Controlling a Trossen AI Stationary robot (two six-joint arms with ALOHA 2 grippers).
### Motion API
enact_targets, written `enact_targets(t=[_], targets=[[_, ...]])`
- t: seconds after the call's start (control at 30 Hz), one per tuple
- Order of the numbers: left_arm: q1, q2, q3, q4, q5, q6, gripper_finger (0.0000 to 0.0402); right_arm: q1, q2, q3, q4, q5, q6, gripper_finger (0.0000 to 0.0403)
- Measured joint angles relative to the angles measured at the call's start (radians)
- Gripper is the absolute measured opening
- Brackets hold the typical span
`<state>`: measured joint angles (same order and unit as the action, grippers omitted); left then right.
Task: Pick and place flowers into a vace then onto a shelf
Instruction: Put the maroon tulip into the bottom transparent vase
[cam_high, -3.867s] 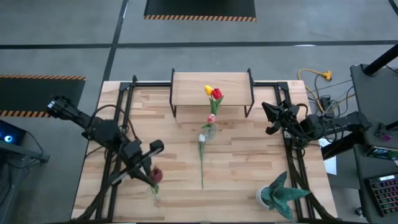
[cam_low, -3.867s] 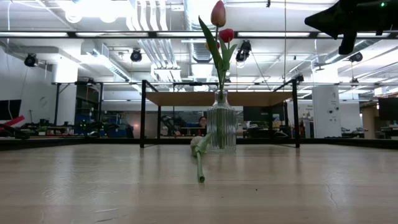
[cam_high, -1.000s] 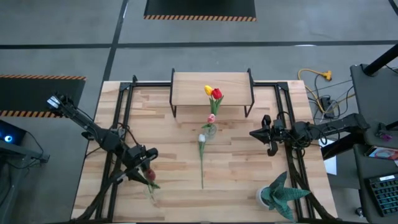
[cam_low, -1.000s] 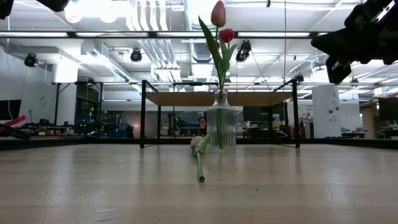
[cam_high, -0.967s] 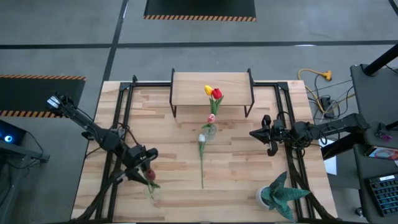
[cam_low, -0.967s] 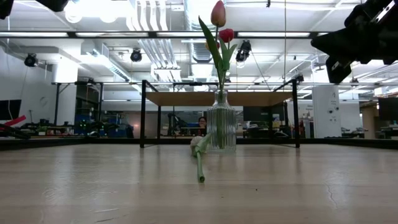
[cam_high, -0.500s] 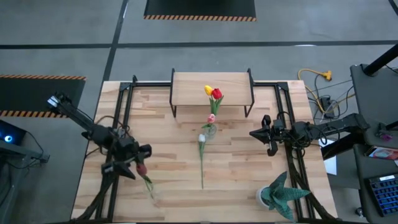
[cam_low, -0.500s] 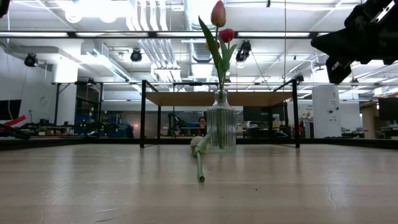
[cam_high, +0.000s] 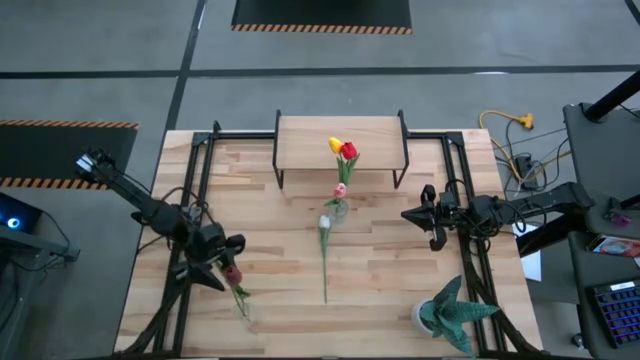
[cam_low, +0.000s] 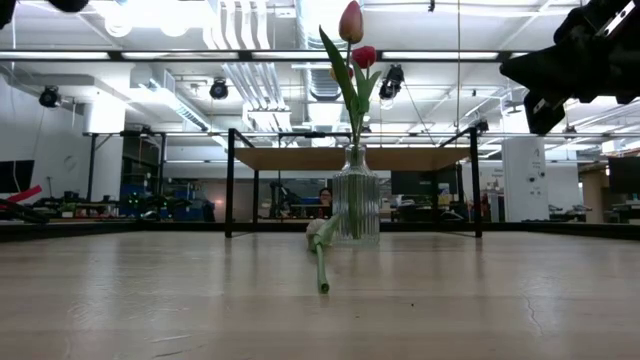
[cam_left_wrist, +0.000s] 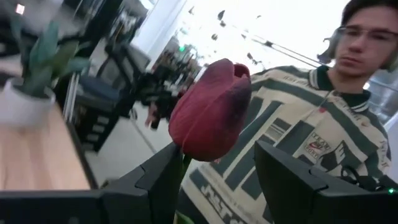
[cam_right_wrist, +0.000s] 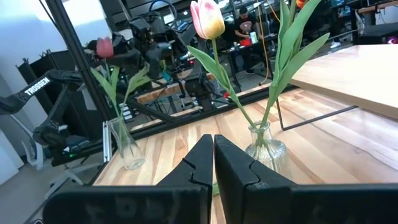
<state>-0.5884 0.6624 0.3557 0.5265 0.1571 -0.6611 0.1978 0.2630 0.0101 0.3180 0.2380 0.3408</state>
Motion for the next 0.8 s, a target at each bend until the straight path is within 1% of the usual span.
enact_targets(t=[0.1,0.27,0.37,0.47,0.6,0.8], targets=[[0.000,-0.002,0.000,-0.043,0.001,-0.036,0.0182,0.000,0.000,0.000,0.000,0.000,0.000,0.0008],[0.000,-0.002,0.003,-0.058,-0.004,-0.040,0.0182,0.000,0.000,0.000,0.000,0.000,0.000,0.0008],[0.000,-0.002,0.026,-0.164,-0.042,-0.055,0.0181,0.000,0.000,0.000,0.000,0.000,0.000,0.0008],[0.000,0.005,0.055,-0.285,-0.059,-0.060,0.0180,0.000,0.000,0.000,0.000,0.000,0.000,0.0008],[0.000,0.011,0.083,-0.283,-0.058,-0.041,0.0179,0.000,0.000,0.000,0.000,0.000,0.000,0.0008],[0.000,0.011,0.115,-0.284,-0.058,0.063,0.0179,0.000,0.000,0.000,0.000,0.000,0.000,0.0008]])
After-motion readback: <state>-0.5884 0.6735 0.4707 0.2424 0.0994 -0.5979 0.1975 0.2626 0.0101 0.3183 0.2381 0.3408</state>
